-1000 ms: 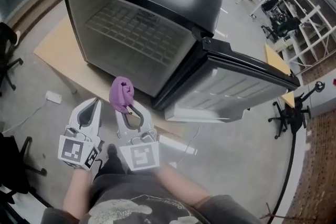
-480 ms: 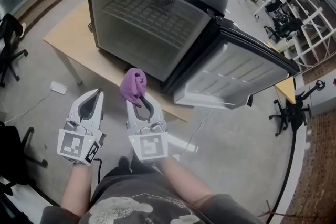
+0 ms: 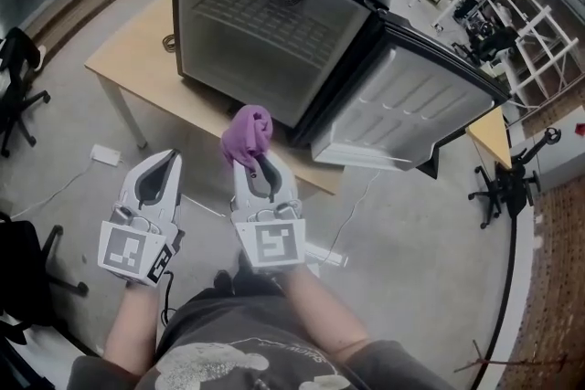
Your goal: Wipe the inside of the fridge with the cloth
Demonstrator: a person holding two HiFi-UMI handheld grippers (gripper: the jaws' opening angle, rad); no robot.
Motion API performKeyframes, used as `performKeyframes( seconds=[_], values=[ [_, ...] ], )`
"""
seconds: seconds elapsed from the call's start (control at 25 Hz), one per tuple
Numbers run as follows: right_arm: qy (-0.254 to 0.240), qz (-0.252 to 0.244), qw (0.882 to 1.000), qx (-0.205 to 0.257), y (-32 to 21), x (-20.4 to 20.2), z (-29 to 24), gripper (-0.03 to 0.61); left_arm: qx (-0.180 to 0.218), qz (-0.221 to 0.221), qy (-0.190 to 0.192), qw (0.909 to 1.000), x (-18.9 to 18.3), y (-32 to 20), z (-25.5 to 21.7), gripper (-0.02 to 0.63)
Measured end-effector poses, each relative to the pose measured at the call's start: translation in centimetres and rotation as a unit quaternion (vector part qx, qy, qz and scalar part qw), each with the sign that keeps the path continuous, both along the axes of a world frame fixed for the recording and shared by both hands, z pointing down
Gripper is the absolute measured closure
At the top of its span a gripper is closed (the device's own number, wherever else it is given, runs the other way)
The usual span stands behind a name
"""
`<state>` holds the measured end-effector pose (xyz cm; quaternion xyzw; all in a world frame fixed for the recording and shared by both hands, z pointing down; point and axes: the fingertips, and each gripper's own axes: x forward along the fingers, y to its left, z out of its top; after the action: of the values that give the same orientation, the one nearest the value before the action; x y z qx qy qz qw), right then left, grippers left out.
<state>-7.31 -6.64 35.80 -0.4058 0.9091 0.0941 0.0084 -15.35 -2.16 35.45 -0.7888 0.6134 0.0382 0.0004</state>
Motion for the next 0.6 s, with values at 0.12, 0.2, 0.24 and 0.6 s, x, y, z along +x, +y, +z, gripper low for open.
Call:
performKeyframes(
  seconds=[0.12,0.2,0.24,0.6],
  values=[
    [0.007,0.011,1.000,0.001,0.3,-0.3,0.4,0.541,0.003,0.011,-0.003,0.9999,-0.4,0.3,0.3,0.597],
    [0.010,0.017,1.000,0.001,0.5,-0.5,0.4,0.541,0.005,0.018,-0.005,0.9998,-0.6,0.3,0.4,0.596],
    [0.011,0.020,1.000,-0.001,0.7,-0.5,0.4,0.541,0.005,0.020,-0.007,0.9998,-0.6,0.5,0.3,0.596],
    [0.024,0.029,0.999,-0.015,1.0,0.4,0.8,0.541,0.001,0.025,0.001,0.9997,-0.4,0.5,0.5,0.597]
  ],
)
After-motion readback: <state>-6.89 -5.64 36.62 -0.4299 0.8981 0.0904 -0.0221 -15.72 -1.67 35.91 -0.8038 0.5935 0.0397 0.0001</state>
